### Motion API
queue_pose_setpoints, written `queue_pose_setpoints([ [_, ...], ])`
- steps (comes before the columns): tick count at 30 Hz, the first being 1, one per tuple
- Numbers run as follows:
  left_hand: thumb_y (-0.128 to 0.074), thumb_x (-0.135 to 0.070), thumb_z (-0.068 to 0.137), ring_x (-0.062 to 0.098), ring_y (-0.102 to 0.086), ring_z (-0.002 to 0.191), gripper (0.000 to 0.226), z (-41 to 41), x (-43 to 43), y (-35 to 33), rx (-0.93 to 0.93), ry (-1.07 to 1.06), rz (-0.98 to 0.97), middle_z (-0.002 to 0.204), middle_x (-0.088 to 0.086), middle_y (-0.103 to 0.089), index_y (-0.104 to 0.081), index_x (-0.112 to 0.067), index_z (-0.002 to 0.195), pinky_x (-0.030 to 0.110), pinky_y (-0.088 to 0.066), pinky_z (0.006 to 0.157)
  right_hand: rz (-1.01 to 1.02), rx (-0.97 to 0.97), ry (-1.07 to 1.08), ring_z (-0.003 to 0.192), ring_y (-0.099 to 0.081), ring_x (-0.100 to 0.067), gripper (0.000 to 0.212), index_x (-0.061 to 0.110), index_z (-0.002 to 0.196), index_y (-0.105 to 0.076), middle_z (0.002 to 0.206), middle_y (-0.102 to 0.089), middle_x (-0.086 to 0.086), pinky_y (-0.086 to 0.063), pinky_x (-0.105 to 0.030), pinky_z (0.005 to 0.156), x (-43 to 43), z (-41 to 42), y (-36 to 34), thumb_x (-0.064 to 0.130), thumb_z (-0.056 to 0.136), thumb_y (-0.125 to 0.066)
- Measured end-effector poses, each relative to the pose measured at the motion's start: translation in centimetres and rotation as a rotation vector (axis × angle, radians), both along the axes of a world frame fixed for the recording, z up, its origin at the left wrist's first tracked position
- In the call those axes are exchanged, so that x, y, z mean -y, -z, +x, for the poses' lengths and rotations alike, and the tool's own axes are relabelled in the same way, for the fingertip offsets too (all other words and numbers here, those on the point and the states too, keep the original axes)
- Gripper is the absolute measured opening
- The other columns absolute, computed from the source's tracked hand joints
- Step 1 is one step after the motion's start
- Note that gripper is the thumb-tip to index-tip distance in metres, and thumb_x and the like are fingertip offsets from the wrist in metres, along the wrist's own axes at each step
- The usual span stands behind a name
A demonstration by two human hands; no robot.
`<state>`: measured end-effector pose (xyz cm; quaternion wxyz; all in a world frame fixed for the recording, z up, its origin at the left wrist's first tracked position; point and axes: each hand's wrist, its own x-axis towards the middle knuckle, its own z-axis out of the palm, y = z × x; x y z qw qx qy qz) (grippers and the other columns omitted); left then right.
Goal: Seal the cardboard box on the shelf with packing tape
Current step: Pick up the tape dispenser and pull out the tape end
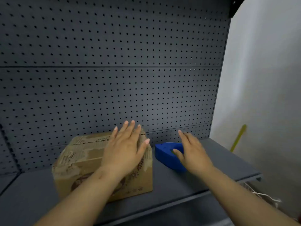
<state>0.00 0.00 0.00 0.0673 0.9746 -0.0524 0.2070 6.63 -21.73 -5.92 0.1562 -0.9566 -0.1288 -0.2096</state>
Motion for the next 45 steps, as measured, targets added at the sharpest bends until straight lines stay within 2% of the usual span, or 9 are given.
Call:
queue_pose_setpoints([
  [7, 0.001, -0.060, 0.084, 0.002, 0.024, 0.133, 0.074, 0.8, -0.2, 1.8, 0.068, 0.017, 0.060, 0.159, -0.006, 0.009, 0.000, -0.027, 0.150, 0.028, 0.017, 0.110, -0.303, -0.251, 0.183, 0.145, -0.006, -0.028, 0.080, 0.015, 0.149, 0.007, 0.157, -0.011, -0.014, 0.000, -0.042, 0.117, -2.1, 4.0, 4.4, 0.048, 0.094, -0.040],
  [13, 0.003, -0.061, 0.083, 0.005, 0.023, 0.135, 0.075, 1.0, -0.3, 2.6, 0.116, 0.037, 0.057, 0.159, -0.007, 0.007, -0.003, -0.027, 0.150, 0.029, 0.019, 0.112, -0.353, -0.210, 0.179, 0.127, -0.041, -0.030, 0.074, 0.018, 0.150, -0.005, 0.132, -0.050, -0.013, -0.022, -0.041, 0.113, -2.4, 4.5, 5.0, 0.040, 0.093, -0.047],
  [19, 0.011, -0.064, 0.082, 0.010, 0.017, 0.138, 0.082, 1.1, -0.5, 2.9, 0.137, 0.053, 0.065, 0.159, -0.005, -0.004, -0.015, -0.025, 0.149, 0.028, 0.019, 0.109, -0.375, -0.152, 0.075, 0.111, -0.044, -0.035, 0.061, 0.024, 0.149, -0.016, 0.119, -0.048, -0.018, -0.023, -0.049, 0.109, -0.8, 4.8, 6.3, 0.033, 0.096, -0.044],
  [23, 0.008, -0.064, 0.083, 0.008, 0.018, 0.137, 0.080, 1.1, -0.5, 2.7, 0.154, 0.054, 0.057, 0.159, -0.005, -0.001, -0.012, -0.025, 0.149, 0.028, 0.021, 0.109, -0.382, 0.045, 0.045, 0.064, -0.055, -0.028, 0.071, 0.013, 0.126, -0.059, 0.073, -0.055, -0.012, -0.052, -0.045, 0.068, 0.1, 4.5, 7.4, 0.032, 0.062, -0.082],
  [30, 0.000, -0.061, 0.086, 0.009, 0.011, 0.138, 0.076, 1.3, -0.5, 2.8, 0.137, 0.032, 0.080, 0.159, -0.003, -0.010, -0.020, -0.024, 0.148, 0.029, 0.018, 0.109, -0.434, -0.091, 0.039, 0.108, -0.040, -0.033, 0.096, 0.018, 0.149, 0.007, 0.116, -0.041, -0.015, -0.027, -0.046, 0.106, 1.1, 4.3, 5.7, 0.016, 0.079, -0.059],
  [34, 0.006, -0.062, 0.082, 0.004, 0.020, 0.135, 0.079, 1.0, -0.4, 2.4, 0.100, 0.023, 0.083, 0.160, -0.006, 0.002, -0.010, -0.026, 0.150, 0.027, 0.022, 0.109, -0.520, -0.059, 0.057, 0.109, -0.042, -0.035, 0.093, 0.028, 0.148, -0.002, 0.119, -0.040, -0.016, -0.023, -0.050, 0.104, 1.4, 3.5, 4.6, 0.018, 0.076, -0.059],
  [37, 0.005, -0.062, 0.080, 0.002, 0.021, 0.134, 0.078, 0.9, -0.4, 1.9, 0.044, 0.012, 0.067, 0.160, -0.006, 0.006, -0.006, -0.028, 0.150, 0.029, 0.017, 0.112, -0.456, 0.017, 0.051, 0.094, -0.051, -0.037, 0.091, 0.022, 0.143, -0.031, 0.105, -0.049, -0.016, -0.040, -0.051, 0.088, 2.0, 2.8, 2.6, 0.031, 0.059, -0.067],
  [41, -0.006, -0.060, 0.087, 0.009, 0.008, 0.146, 0.071, 1.1, -1.3, 0.8, -0.014, -0.014, -0.047, 0.160, -0.006, -0.001, -0.010, -0.027, 0.150, 0.031, 0.008, 0.116, -0.369, 0.280, -0.015, 0.072, -0.054, -0.034, 0.094, 0.017, 0.132, -0.042, 0.084, -0.051, -0.014, -0.049, -0.043, 0.068, 1.9, 1.9, -2.2, 0.035, 0.044, -0.072],
  [45, -0.023, -0.055, 0.093, 0.013, -0.011, 0.147, 0.063, 1.0, -2.6, -1.4, -0.032, -0.006, -0.461, 0.159, -0.004, -0.017, -0.023, -0.025, 0.148, 0.032, -0.008, 0.118, -0.376, 0.437, -0.147, 0.070, -0.052, -0.030, 0.091, 0.017, 0.134, -0.036, 0.084, -0.049, -0.012, -0.047, -0.040, 0.068, 0.7, 0.0, -7.9, 0.037, 0.050, -0.065],
])
